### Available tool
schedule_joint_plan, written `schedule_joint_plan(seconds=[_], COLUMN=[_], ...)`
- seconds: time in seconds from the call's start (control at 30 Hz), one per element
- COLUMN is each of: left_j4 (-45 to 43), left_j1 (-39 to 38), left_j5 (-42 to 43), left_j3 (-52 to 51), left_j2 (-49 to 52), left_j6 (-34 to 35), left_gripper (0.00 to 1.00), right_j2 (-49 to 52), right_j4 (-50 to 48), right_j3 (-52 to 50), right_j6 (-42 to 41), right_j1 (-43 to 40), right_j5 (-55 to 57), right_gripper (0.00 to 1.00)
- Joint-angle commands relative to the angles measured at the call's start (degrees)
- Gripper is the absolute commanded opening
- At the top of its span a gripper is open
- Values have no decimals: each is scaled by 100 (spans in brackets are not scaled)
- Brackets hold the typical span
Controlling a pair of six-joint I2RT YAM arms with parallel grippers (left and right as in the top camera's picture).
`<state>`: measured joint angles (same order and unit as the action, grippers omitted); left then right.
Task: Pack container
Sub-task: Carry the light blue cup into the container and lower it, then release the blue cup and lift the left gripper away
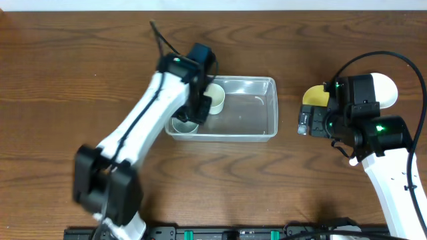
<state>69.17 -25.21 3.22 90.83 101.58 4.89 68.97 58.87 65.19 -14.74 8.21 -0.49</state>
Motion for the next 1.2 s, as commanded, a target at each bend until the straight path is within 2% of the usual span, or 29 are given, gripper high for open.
schedule_joint_plan(seconds=[0.0, 0.2, 0.37, 0.47, 0.67, 0.87, 1.17], left_j4=[66, 79, 197, 219, 219, 219, 216], left_j1=[422, 1886, 3128, 3550, 3665, 3665, 3665], left_j5=[-546, -468, 254, 590, 643, 645, 645], left_j3=[282, 280, 278, 214, 26, -72, -72], left_j2=[-1049, -2253, -2542, -2470, -2146, -1757, -1379], left_j6=[11, 186, 181, 184, 181, 181, 181], left_gripper=[68, 88, 91, 91, 91, 92, 92], right_j2=[2, 9, 380, 929, 2343, 3488, 4601], right_j4=[-90, -398, 129, 463, 551, 321, 42], right_j3=[50, 129, 955, 1668, 2452, 2465, 2465], right_j6=[-44, 153, 111, 278, 713, 710, 704], right_j1=[-33, -33, -188, -411, -568, -568, -553], right_j5=[-136, 146, 734, 798, 754, 691, 627], right_gripper=[99, 99, 99, 99, 99, 99, 99])
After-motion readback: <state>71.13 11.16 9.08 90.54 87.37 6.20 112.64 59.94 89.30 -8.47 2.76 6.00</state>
